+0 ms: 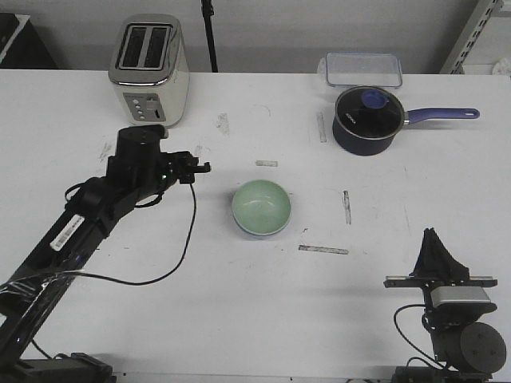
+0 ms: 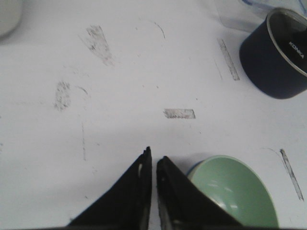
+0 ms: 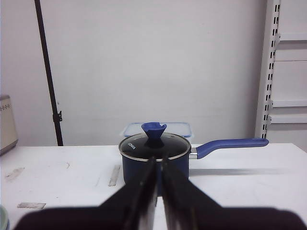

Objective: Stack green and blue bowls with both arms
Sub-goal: 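Release the green bowl and retract the left gripper to rest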

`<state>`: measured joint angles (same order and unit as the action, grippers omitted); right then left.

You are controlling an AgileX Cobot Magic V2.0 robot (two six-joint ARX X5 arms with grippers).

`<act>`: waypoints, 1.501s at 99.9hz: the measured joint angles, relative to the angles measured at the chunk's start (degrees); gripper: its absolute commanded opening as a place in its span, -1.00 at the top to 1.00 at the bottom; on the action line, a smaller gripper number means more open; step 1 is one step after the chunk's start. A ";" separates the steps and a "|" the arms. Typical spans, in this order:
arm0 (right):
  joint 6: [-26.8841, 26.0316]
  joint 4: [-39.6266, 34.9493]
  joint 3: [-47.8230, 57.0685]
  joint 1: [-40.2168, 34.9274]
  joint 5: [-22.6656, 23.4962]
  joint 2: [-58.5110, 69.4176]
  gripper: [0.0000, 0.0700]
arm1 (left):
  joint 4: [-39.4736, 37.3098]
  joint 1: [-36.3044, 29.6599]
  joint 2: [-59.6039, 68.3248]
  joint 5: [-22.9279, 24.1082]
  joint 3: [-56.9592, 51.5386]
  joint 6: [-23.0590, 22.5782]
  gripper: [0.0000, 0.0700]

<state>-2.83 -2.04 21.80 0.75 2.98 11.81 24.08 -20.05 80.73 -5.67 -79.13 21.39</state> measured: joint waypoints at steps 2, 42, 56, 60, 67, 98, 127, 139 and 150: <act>0.00 0.00 0.00 0.00 0.00 0.00 0.98 | -1.22 0.55 -0.92 0.00 1.20 -0.52 1.00; 0.00 0.00 0.00 0.00 0.00 0.00 0.98 | -21.24 13.09 -19.32 0.20 25.66 -16.15 1.00; 0.00 0.02 0.00 0.00 0.00 0.00 0.98 | -22.16 16.85 -25.00 0.22 32.50 -21.42 1.00; 0.00 0.02 0.00 0.00 0.00 0.00 0.98 | -22.16 17.70 -26.58 0.24 34.05 -22.47 1.00; 0.00 0.00 0.00 0.00 0.00 0.00 0.98 | -22.27 18.60 -29.20 0.28 36.35 -23.54 1.00; 0.00 0.04 0.00 0.00 0.00 0.00 0.98 | -27.47 18.80 -40.83 0.24 47.67 -23.87 1.00; 0.00 0.04 0.00 0.00 0.00 0.00 0.98 | -29.68 18.80 -53.05 0.24 57.02 -21.97 1.00; 0.00 0.04 0.00 0.00 0.00 0.00 0.98 | -29.46 18.80 -57.48 0.63 58.75 -21.68 1.00; 0.00 0.04 0.00 0.00 0.00 0.00 0.98 | -29.51 18.82 -60.24 1.40 58.80 -21.53 1.00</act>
<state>-2.83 -2.00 21.80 0.75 2.98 11.81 -5.43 -1.23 20.49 -4.27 -20.34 -0.14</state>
